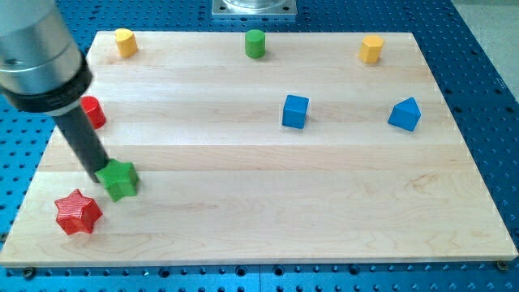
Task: Move the green star to the bottom center of the board
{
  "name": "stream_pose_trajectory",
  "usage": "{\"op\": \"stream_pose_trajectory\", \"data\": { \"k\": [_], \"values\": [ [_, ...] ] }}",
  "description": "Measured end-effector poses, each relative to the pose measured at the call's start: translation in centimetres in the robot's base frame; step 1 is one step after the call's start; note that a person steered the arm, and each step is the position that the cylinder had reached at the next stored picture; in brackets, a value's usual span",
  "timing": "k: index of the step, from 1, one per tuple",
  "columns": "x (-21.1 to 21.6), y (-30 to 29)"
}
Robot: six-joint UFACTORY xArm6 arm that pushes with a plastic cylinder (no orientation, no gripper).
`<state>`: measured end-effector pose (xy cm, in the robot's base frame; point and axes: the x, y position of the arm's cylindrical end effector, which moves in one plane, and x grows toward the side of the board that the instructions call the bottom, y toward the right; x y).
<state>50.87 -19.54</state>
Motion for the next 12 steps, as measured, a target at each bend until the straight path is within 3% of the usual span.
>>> {"op": "stream_pose_trajectory", "data": {
  "k": [3, 4, 6, 10, 12],
  "values": [
    [0.0, 9.9],
    [-2.0, 8.9],
    [-2.1, 1.1],
    [-1.5, -2.8],
    [1.8, 4.4]
  ]
}}
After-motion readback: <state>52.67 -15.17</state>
